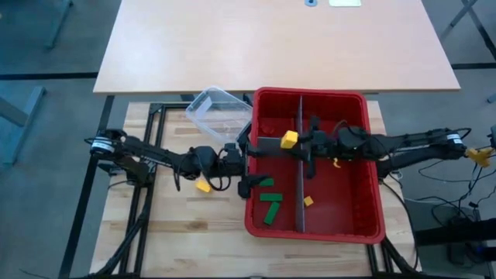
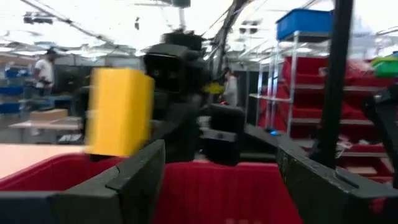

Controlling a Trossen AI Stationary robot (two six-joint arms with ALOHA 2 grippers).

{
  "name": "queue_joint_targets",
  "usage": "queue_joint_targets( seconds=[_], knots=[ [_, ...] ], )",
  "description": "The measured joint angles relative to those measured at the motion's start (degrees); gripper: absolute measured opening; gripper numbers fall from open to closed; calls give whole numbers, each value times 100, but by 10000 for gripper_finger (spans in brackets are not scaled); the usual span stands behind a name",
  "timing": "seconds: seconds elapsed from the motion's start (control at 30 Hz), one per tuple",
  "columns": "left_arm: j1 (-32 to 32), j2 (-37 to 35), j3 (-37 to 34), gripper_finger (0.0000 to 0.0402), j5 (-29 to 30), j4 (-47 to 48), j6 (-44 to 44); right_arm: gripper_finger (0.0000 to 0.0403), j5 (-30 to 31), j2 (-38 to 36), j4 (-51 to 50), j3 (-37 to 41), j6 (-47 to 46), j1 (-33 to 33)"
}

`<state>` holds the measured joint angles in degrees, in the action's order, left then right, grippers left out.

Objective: Sort blocks
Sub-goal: Put the top yellow block into the bottom right of the red bin

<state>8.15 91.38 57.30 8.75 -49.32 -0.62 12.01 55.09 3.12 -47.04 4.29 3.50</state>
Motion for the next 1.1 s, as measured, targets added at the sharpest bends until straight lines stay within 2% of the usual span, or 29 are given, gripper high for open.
queue_joint_targets(
  seconds=[0.27,0.47,0.57,0.83,1.03,1.1],
  knots=[
    [4,-32,0,276,78,260,61,113,187,-1100,-2199,15,-879,59],
    [-3,-34,2,276,105,379,78,113,159,-1679,-3340,56,-1675,562],
    [-5,-35,-2,276,111,395,78,113,279,-1861,-3561,187,-2003,880],
    [-5,-36,-4,275,116,429,76,113,1087,-2096,-3759,886,-2740,1587],
    [-5,-36,-8,275,117,544,28,113,1554,-2201,-3708,1411,-3085,1760],
    [-5,-36,-9,275,118,584,13,127,1556,-2253,-3720,1509,-3158,1760]
  ],
)
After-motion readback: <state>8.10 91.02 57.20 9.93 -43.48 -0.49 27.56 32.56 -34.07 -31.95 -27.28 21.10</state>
